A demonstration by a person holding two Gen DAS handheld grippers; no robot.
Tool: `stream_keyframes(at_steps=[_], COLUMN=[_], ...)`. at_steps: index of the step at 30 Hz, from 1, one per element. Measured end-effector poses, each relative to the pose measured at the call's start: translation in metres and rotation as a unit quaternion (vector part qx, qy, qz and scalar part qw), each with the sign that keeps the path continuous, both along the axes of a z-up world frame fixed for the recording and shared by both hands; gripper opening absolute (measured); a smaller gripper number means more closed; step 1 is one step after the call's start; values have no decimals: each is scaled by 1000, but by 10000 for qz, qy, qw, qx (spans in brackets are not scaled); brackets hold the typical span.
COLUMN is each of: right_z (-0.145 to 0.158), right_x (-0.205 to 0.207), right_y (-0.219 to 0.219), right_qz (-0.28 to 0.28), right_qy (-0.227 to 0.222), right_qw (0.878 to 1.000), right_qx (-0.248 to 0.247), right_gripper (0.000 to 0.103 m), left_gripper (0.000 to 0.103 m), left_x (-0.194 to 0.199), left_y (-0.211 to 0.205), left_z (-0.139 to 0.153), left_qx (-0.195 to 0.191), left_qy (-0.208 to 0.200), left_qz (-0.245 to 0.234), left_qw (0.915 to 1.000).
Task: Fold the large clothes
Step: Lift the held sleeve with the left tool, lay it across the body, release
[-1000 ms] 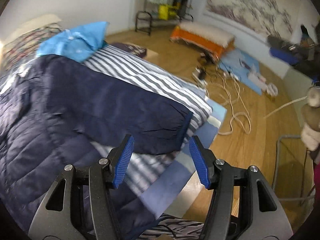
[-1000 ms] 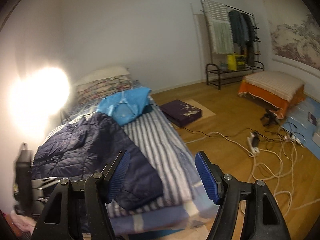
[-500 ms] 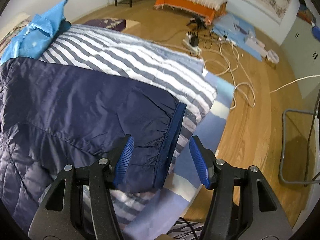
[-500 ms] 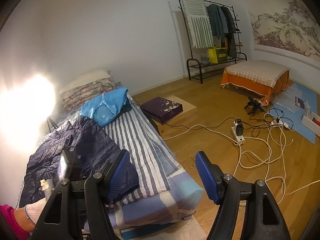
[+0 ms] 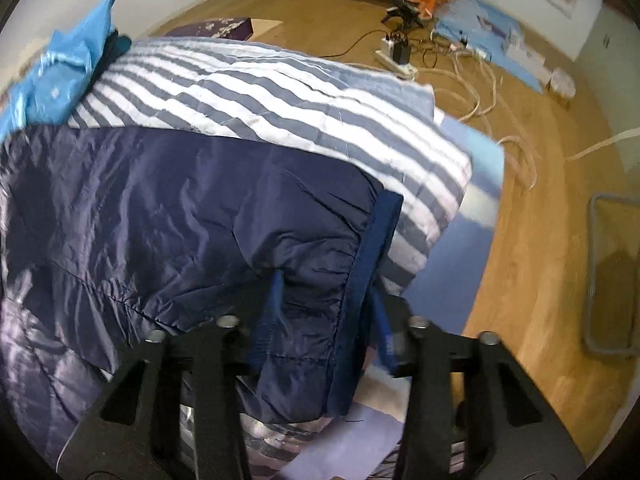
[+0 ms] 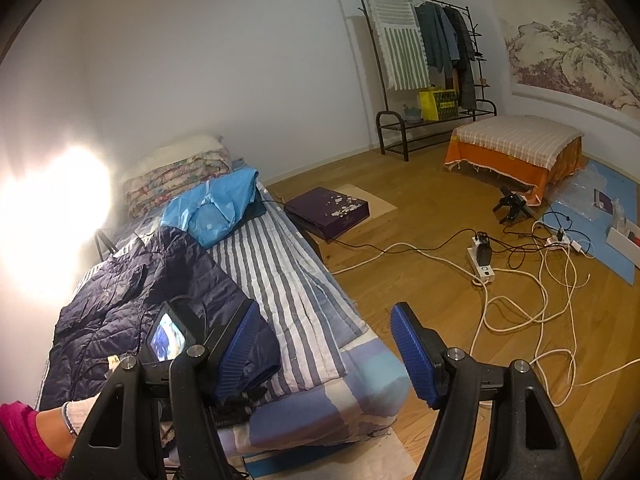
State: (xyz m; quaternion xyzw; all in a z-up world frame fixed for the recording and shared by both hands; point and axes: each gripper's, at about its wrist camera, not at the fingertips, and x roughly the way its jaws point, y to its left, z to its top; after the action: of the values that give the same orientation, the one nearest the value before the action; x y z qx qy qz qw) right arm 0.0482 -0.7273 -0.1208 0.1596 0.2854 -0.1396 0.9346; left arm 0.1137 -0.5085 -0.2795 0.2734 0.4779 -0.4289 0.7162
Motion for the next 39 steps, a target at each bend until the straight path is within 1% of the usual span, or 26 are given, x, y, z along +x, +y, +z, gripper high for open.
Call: stream_keyframes(at_steps=[1, 2, 4, 6, 7, 9, 11, 13, 16, 18, 19, 21, 24, 26, 30, 33, 36, 37, 39], right_z=[-1, -1, -2, -2, -3, -4, -7, -9, -13, -17, -20, -28, -31, -35, -45, -52, -55, -56, -59], right_x=[1, 3, 6, 10, 13, 16, 23, 30, 43, 50, 56, 68, 74, 77, 85, 93, 105, 110, 120], right_y=[1, 3, 8, 14, 17, 22, 28, 34, 46, 51, 52, 50, 49, 50, 54, 62, 76, 82, 93], right_qz=[14, 30, 81, 144, 171, 209, 258, 334, 509, 589, 618, 583, 543, 527, 528, 615, 771, 830, 937], right_qy=[9, 20, 37, 60, 72, 96, 137, 173, 225, 228, 254, 381, 379, 391, 480, 572, 660, 686, 721], right_qw=[10000, 10000, 10000, 9999, 9998, 9997, 9996, 9993, 9984, 9980, 9978, 9974, 9975, 9974, 9960, 9946, 9934, 9929, 9917], right_qx=[4, 5, -2, -28, -40, -53, -45, -20, -26, -14, 31, 163, 254, 299, 529, 604, 529, 508, 506], right_gripper=[71, 71, 70, 70, 70, 70, 70, 70, 70, 70, 70, 63, 63, 63, 61, 60, 60, 60, 60], left_gripper=[21, 15, 10, 7, 6, 6, 5, 5, 5, 5, 5, 5, 5, 4, 4, 4, 4, 4, 3], left_x=[5, 10, 21, 33, 38, 51, 66, 75, 84, 86, 85, 82, 87, 95, 123, 148, 182, 194, 220], left_y=[3, 6, 13, 27, 31, 50, 69, 85, 96, 100, 97, 96, 100, 106, 127, 154, 197, 212, 254], left_z=[4, 8, 17, 30, 35, 51, 66, 81, 91, 87, 85, 84, 88, 94, 113, 125, 137, 141, 148], left_qx=[-124, -269, -532, -865, -942, -1209, -1470, -1753, -1869, -1965, -1957, -1960, -2046, -2066, -2222, -2377, -2499, -2524, -2583], left_qy=[193, 392, 652, 857, 892, 930, 1033, 1064, 1101, 1334, 1375, 1272, 1287, 1188, 1005, 883, 663, 583, 389], left_qz=[37, 114, 270, 490, 541, 709, 863, 846, 839, 880, 891, 880, 943, 1001, 1200, 1432, 1865, 2021, 2409], left_qw=[9997, 9988, 9961, 9913, 9901, 9858, 9799, 9751, 9726, 9674, 9669, 9683, 9658, 9660, 9623, 9567, 9478, 9445, 9347])
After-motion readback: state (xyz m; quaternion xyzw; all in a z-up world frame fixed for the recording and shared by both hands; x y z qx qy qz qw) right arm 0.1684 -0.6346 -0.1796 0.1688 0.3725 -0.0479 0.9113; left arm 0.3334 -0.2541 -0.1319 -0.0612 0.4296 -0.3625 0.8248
